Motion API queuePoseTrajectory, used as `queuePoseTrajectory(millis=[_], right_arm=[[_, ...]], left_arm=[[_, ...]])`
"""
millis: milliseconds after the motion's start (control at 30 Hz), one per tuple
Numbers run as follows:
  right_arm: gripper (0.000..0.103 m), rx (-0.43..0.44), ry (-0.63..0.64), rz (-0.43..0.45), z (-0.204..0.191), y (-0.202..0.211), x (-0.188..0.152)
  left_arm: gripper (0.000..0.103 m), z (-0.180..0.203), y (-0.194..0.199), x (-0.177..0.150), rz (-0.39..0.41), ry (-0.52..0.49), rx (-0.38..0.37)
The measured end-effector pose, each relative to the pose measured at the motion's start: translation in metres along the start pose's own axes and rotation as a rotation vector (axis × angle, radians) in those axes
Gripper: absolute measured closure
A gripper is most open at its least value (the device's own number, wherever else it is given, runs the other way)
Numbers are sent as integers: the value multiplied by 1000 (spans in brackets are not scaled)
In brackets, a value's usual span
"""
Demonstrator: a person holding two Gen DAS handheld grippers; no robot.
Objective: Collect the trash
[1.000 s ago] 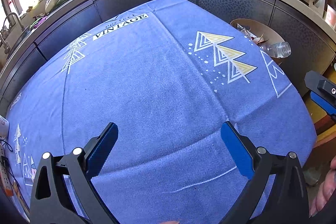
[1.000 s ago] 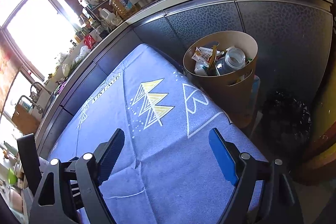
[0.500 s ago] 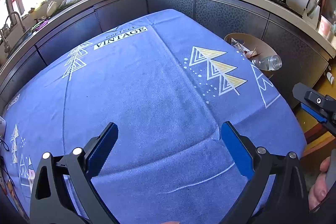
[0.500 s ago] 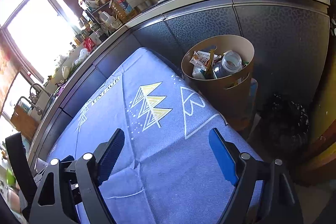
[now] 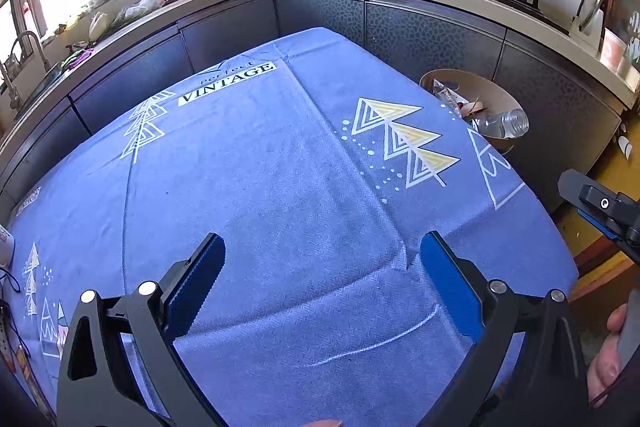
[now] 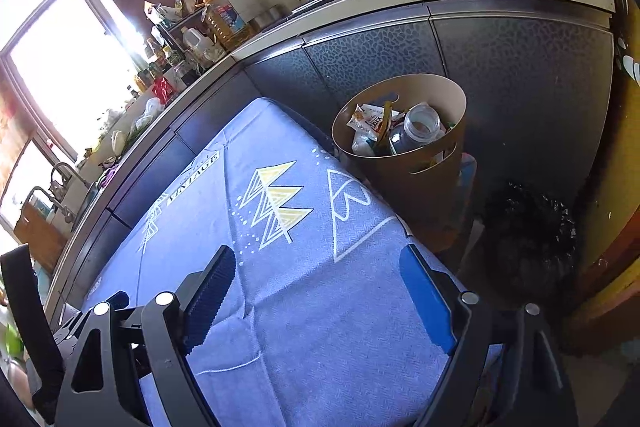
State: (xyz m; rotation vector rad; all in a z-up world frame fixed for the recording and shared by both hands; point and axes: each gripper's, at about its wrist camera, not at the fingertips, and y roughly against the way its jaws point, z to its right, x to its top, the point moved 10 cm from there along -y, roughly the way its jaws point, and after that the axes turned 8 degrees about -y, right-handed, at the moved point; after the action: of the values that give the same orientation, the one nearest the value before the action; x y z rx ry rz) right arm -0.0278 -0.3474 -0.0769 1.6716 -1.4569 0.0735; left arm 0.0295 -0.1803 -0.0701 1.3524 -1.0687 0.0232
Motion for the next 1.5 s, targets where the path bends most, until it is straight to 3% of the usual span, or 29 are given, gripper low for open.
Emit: queuePoseTrajectory(millis=[1500], right_arm=[[19,5,15,-13,-8,-3,-4]], left_arm=[[6,-2,4,-3,14,9,4]])
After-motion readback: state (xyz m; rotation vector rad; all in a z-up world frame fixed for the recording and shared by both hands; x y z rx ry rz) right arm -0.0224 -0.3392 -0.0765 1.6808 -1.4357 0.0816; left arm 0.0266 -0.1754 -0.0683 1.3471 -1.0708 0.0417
